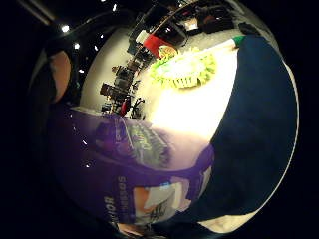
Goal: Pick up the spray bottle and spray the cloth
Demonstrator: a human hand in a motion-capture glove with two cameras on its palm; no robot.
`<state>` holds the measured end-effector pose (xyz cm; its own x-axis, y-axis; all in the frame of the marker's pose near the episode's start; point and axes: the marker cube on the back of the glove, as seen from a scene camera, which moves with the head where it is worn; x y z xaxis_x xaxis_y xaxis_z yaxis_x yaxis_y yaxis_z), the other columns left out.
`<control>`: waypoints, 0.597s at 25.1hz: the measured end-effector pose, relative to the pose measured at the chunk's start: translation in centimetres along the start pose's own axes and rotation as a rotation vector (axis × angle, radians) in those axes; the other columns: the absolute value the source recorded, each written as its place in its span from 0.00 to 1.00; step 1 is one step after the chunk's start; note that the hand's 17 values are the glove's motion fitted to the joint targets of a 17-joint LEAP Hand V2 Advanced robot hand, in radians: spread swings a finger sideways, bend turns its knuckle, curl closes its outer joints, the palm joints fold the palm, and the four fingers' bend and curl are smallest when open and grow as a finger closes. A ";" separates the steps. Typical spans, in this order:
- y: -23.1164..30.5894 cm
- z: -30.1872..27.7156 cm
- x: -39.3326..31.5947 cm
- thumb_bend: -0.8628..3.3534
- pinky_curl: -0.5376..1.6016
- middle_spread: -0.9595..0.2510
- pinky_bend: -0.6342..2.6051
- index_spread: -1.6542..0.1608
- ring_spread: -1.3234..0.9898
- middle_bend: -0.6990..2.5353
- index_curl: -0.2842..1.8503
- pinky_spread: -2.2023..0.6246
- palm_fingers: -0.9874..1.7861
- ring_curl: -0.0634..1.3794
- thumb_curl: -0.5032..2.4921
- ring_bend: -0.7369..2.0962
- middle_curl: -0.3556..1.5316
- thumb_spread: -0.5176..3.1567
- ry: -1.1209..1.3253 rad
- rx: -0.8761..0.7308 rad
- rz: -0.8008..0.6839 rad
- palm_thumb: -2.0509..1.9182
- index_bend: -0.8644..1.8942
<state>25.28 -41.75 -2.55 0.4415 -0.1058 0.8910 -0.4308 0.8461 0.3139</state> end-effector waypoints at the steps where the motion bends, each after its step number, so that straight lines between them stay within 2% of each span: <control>1: -0.5 0.4 0.8 0.20 0.45 0.66 0.27 0.76 0.48 0.36 0.41 0.75 0.76 0.37 0.43 0.42 0.47 0.18 0.004 -0.011 0.011 0.81 0.37; 7: -1.6 2.0 4.4 0.20 0.43 0.67 0.24 0.76 0.48 0.35 0.41 0.76 0.73 0.37 0.43 0.41 0.47 0.19 0.014 -0.060 0.063 0.81 0.38; 15: -1.9 3.1 5.7 0.20 0.42 0.68 0.24 0.76 0.47 0.34 0.41 0.77 0.72 0.37 0.42 0.40 0.47 0.20 -0.025 -0.086 0.050 0.82 0.38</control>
<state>26.18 -45.54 2.99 0.4012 -0.0742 0.9130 -0.3819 0.8924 0.2404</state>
